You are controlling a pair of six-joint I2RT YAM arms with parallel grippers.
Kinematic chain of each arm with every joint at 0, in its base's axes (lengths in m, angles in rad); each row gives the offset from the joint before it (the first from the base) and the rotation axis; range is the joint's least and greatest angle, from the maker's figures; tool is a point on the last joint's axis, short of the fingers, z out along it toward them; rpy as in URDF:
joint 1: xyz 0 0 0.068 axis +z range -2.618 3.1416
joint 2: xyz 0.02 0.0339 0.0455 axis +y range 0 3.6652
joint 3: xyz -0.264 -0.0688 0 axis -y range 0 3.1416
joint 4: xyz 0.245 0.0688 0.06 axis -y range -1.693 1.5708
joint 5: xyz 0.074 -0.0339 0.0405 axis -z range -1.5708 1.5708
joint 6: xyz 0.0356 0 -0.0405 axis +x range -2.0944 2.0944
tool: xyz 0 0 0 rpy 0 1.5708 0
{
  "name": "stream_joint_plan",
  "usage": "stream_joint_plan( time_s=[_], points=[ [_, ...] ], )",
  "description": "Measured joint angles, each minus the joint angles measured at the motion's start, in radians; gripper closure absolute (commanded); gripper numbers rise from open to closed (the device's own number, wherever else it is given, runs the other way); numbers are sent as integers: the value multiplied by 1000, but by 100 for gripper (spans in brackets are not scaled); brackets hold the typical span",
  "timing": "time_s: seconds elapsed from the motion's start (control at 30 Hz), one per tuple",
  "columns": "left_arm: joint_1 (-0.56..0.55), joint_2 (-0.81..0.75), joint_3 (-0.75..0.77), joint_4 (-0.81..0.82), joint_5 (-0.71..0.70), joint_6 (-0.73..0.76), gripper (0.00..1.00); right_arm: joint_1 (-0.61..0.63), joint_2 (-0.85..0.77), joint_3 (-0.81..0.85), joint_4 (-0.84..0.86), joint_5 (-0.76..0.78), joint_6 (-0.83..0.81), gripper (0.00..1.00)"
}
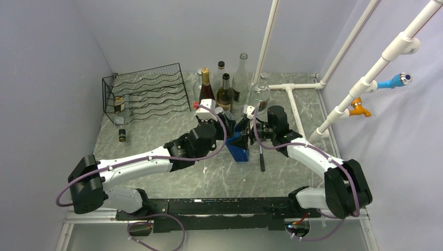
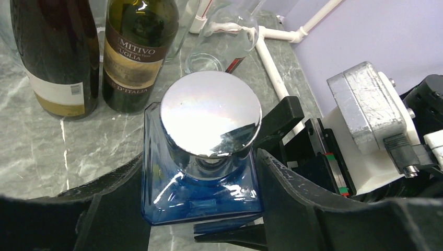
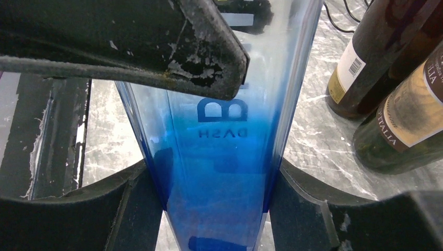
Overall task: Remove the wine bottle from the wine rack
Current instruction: Pick up the wine bottle from the wine rack.
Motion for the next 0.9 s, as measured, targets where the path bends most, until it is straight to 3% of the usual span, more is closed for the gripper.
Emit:
stream_joint_plan(
  time_s=[0.37, 0.57, 0.9],
  points=[
    [-1, 0, 1, 16, 60, 180, 100, 0, -32, 6, 3, -29, -8, 1],
    [-1, -1, 4, 27, 63, 290, 100, -11, -38, 36, -25, -63, -29, 0],
    [43, -1, 29, 10, 114, 469, 100, -91, -84, 124, -212, -108, -141, 0]
  ],
)
